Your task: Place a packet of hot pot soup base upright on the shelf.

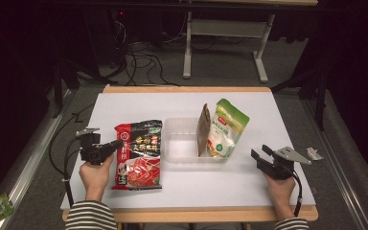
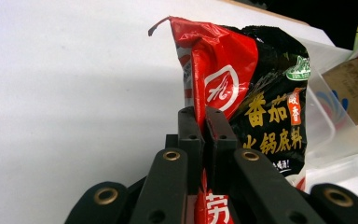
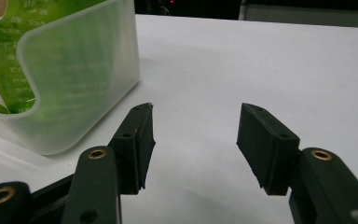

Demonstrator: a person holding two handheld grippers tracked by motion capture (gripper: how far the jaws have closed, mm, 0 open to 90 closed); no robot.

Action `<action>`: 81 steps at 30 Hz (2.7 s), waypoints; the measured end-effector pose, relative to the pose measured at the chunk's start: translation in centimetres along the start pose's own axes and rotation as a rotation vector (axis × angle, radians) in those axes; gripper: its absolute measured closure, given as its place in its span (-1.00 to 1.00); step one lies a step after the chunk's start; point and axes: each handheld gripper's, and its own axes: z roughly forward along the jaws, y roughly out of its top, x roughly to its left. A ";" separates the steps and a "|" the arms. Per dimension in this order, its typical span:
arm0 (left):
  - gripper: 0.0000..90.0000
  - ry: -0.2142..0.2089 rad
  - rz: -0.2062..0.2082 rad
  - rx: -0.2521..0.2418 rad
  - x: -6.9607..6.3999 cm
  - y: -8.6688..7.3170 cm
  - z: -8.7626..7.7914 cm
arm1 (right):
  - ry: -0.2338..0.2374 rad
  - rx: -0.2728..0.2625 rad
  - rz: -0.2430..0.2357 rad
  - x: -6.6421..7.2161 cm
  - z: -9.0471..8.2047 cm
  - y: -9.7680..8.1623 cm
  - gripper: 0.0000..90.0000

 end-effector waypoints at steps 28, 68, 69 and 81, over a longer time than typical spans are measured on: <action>0.96 -0.008 0.097 -0.051 -1.2 2.2 -3.1 | -0.027 0.028 0.036 -0.3 0.3 0.1 0.01; 0.97 -0.137 0.156 -0.109 -8.4 5.4 -4.2 | -0.045 0.023 0.003 0.2 0.2 0.1 -0.02; 0.97 -0.138 0.155 -0.114 -8.7 5.6 -4.1 | -0.045 0.022 0.003 0.2 0.2 0.1 -0.02; 0.97 -0.096 0.182 -0.113 -11.2 7.6 -2.0 | -0.038 0.024 -0.007 0.3 0.2 0.1 -0.02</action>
